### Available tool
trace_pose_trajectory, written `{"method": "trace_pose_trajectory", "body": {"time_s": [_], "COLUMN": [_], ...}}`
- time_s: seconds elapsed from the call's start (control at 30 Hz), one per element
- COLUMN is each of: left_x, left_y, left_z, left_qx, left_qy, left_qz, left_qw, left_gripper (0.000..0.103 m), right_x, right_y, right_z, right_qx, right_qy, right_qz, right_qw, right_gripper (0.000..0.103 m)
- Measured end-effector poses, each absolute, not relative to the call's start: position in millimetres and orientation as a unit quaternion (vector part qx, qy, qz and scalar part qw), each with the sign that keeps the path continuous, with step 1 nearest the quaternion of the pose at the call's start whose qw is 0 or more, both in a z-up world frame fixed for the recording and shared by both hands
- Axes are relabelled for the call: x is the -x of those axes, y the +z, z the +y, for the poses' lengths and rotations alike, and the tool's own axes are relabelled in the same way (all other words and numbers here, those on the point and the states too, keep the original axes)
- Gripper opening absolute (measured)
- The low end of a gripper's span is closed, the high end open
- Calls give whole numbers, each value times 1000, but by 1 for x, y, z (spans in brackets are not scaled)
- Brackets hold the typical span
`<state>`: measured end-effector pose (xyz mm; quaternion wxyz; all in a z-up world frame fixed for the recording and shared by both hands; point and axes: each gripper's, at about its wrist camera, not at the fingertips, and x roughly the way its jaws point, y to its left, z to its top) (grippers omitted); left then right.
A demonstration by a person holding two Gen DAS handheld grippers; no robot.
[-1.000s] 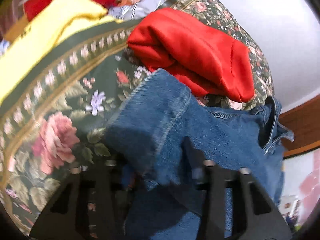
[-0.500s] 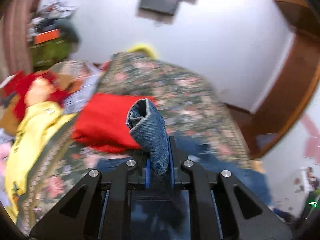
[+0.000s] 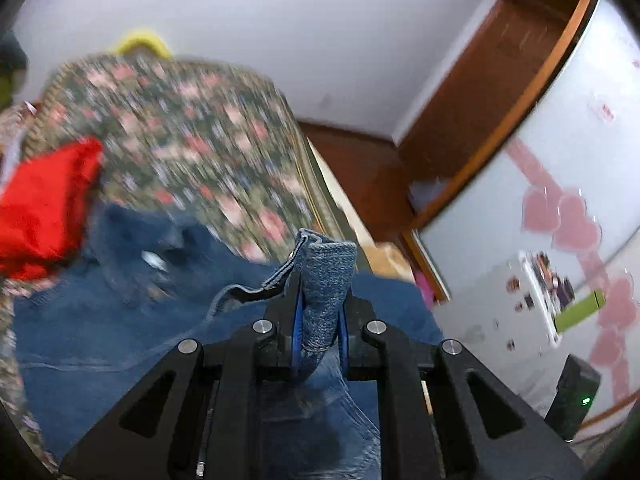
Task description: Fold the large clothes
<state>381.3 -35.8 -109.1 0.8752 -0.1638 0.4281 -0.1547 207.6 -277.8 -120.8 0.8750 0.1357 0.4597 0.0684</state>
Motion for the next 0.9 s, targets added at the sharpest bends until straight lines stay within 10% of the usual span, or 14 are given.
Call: {"method": "trace_pose_trajectory", "body": {"time_s": [0.43,0.57,0.9], "left_x": [-378,-364,-339], "left_y": [-214,-209,-149], "left_z": [-118,-129,-97], "left_qx": [98,64,14], "left_qy": [-211,-259,-245], "left_qz": [577,577,495], "left_qw": [783,772,834], "left_gripper": [18,39,51], "right_x": [-207,-207,-211], "right_y": [-140,-144,-149], "right_z": [-307,-308,-322], "right_qx": [-168,-166,-191], "right_qy": [55,50,32], "right_qz": [479,484,491], "right_qw": [860,858,849], "right_gripper": [103,103,103]}}
